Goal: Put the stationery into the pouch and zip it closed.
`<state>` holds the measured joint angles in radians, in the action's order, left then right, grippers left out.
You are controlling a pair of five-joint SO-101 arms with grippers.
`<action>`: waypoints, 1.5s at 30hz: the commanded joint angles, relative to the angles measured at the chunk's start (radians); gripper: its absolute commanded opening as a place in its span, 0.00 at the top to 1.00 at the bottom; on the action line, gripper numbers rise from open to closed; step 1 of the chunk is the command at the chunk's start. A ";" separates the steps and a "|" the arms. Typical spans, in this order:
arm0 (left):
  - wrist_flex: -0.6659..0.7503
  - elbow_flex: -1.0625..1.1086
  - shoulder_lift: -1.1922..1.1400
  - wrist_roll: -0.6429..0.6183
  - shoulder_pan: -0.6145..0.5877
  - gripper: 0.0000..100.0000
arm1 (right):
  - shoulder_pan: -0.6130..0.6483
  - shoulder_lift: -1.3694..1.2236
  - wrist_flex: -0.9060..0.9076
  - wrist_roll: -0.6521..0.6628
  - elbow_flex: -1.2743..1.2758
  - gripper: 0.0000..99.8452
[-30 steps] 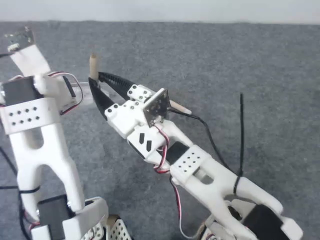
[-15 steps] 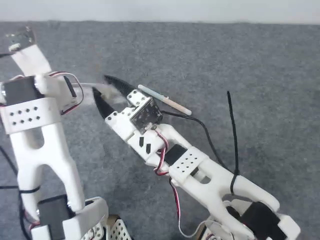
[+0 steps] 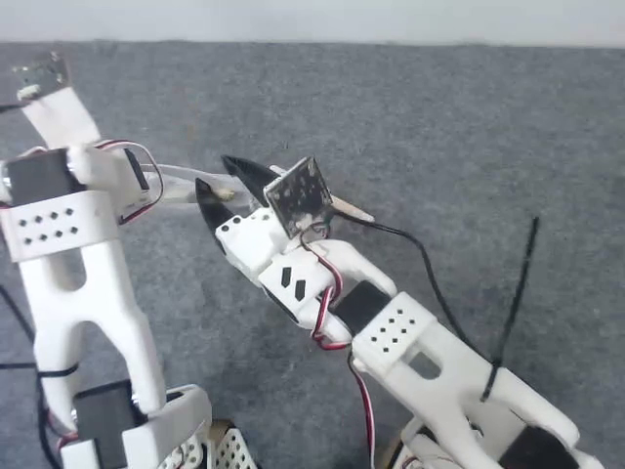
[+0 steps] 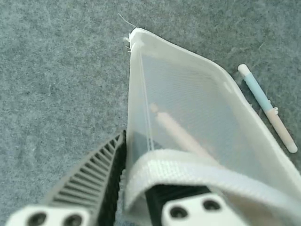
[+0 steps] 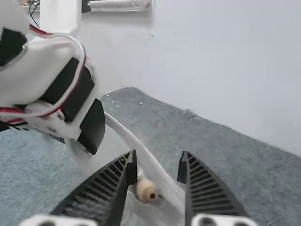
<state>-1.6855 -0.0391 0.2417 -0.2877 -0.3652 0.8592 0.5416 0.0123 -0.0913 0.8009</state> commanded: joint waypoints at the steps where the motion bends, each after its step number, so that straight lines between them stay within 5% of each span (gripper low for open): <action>1: 0.034 -0.004 0.005 -0.011 -0.002 0.99 | 0.008 0.094 0.124 -0.015 -0.110 0.85; 11: 0.034 -0.002 0.003 -0.011 -0.002 0.99 | -0.004 0.171 0.498 -0.012 -0.305 0.85; 23: 0.034 -0.002 0.003 -0.012 -0.006 0.99 | -0.166 0.160 0.811 -0.005 -0.503 0.85; 32: 0.048 -0.001 0.005 -0.037 -0.061 0.99 | -0.237 0.117 0.849 0.064 -0.520 0.85; 45: 0.048 0.001 0.003 -0.037 -0.061 0.99 | -0.283 -0.404 0.839 0.172 -0.664 0.85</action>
<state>-1.6671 -0.0330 0.2401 -0.3107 -0.4189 0.5953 0.2163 0.8577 0.0238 0.2209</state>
